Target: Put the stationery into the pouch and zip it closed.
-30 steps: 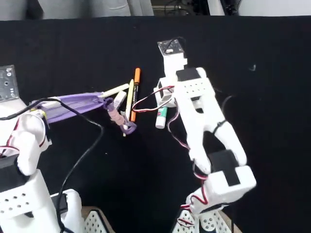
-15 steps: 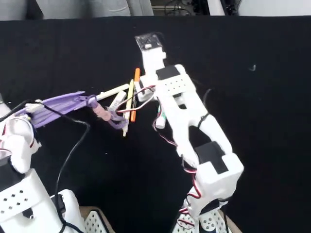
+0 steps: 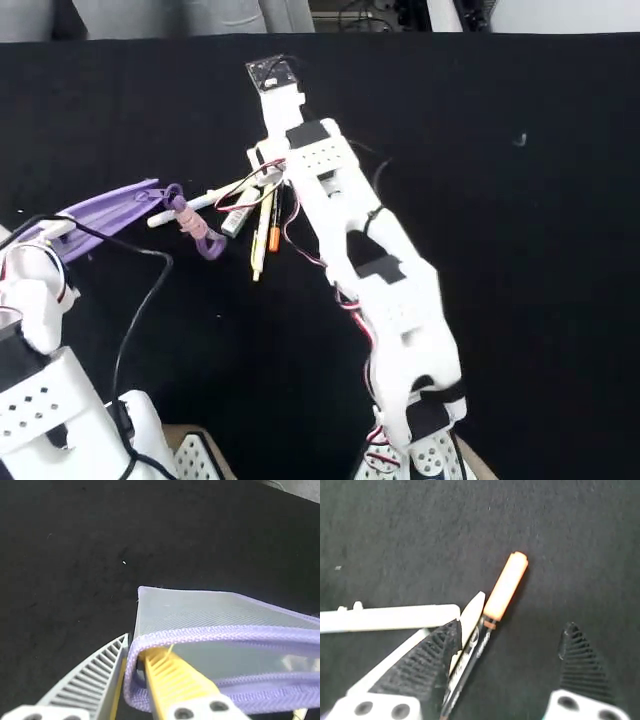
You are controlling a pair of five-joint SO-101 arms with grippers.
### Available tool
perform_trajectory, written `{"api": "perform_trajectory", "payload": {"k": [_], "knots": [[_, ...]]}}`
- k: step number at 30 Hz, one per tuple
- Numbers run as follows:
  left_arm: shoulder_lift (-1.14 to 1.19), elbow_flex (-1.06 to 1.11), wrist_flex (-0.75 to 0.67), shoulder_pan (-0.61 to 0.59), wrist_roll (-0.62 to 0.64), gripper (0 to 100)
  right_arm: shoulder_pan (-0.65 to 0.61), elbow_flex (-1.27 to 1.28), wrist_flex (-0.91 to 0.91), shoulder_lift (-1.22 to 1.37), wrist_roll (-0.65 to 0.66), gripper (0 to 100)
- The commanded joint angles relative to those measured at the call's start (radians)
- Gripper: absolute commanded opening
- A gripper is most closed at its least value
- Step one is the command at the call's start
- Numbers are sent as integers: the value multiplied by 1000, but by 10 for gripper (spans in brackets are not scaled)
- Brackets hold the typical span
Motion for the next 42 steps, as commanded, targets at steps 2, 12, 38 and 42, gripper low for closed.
{"api": "perform_trajectory", "payload": {"k": [2, 12, 38, 42], "knots": [[15, 16, -9, 1, 17, 29, -8, -171, 29, 41, -57, 279], [15, 16, -9, 2, 17, 29, 31, -303, 157, 107, -71, 200], [15, 8, -11, -7, 17, 29, -28, -346, 376, 213, -71, 227], [15, 13, -11, -7, 17, 29, -28, -340, 396, 157, -71, 227]]}}
